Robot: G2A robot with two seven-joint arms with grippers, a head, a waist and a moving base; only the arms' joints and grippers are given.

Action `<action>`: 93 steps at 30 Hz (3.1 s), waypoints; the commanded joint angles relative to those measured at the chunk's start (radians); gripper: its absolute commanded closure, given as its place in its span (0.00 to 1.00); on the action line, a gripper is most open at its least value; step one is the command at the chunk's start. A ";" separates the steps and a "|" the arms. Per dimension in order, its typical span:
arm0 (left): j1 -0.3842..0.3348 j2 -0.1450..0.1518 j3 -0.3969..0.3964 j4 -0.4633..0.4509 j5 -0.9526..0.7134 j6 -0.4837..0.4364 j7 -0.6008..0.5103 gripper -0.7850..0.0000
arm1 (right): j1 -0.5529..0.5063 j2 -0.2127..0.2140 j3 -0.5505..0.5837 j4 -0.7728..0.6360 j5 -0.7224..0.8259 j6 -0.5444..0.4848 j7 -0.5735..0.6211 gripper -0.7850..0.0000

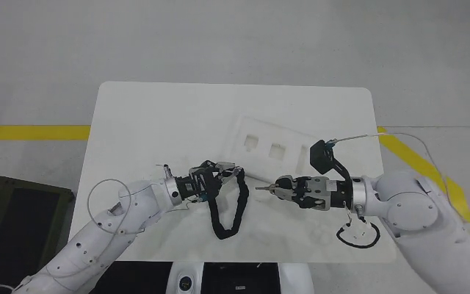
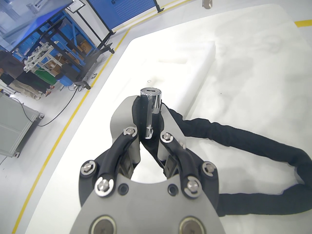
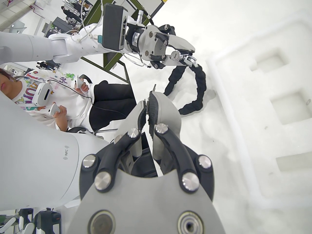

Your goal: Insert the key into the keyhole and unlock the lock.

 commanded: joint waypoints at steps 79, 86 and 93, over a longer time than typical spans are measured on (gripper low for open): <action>0.054 -0.069 0.052 0.093 0.051 0.204 0.114 1.00 | 0.209 -0.106 -0.315 -0.159 -0.440 0.645 -0.015 1.00; 0.054 -0.069 0.052 0.093 0.051 0.204 0.114 1.00 | 0.196 -0.108 -0.292 -0.164 -0.431 0.644 -0.004 1.00; 0.054 -0.069 0.052 0.093 0.051 0.204 0.114 1.00 | 0.190 -0.111 -0.282 -0.151 -0.415 0.632 0.009 1.00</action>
